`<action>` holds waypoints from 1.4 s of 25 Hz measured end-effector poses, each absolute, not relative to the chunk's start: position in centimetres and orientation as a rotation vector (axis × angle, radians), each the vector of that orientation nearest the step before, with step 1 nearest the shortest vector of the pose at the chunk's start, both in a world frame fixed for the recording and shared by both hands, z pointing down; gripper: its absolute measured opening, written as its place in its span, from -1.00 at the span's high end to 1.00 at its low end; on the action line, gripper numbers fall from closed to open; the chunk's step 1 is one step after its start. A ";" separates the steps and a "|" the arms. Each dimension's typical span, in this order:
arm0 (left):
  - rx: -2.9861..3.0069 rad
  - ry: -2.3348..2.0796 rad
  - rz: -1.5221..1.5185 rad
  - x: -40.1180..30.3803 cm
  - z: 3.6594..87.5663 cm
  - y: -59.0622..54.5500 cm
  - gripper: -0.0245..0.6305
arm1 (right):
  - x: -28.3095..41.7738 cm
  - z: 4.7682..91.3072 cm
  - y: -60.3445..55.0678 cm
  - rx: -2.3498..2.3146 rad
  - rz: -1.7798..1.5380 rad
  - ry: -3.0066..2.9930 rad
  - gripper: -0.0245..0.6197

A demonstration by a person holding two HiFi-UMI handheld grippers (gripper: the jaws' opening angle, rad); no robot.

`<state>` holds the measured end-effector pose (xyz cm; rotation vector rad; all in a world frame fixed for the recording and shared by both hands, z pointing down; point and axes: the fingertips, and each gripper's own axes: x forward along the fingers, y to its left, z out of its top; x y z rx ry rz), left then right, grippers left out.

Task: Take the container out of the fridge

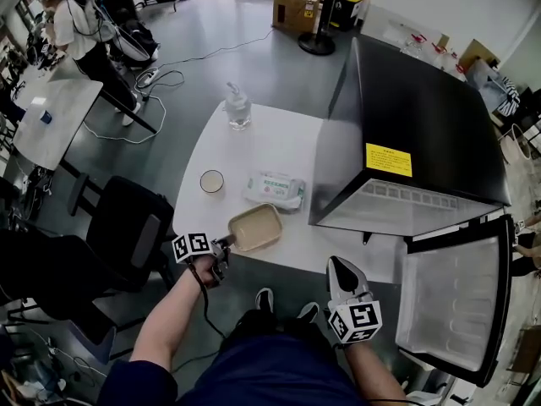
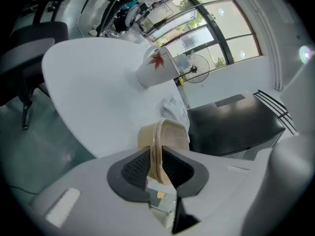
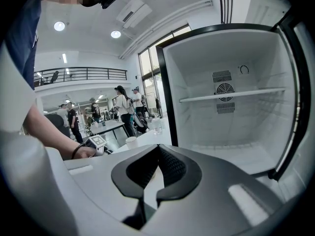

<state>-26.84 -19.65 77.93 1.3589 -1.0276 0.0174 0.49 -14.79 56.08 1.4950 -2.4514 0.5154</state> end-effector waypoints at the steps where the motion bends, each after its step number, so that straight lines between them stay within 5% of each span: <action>1: 1.361 -1.037 0.014 -26.9 77.9 -19.8 0.78 | 0.5 56.1 -14.8 1.495 0.515 -2.451 0.90; 8: 1.406 -1.126 0.022 -27.8 77.1 -20.4 0.37 | 0.4 55.8 -14.6 1.495 0.510 -2.455 0.90; 18: 1.616 -1.420 0.065 -29.1 69.4 -21.1 0.36 | 2.0 54.5 -14.8 1.510 0.470 -2.477 0.90; 35: 2.269 -1.494 -0.038 -17.2 48.6 -20.1 0.37 | 5.1 47.9 -15.6 1.568 0.319 -2.602 0.90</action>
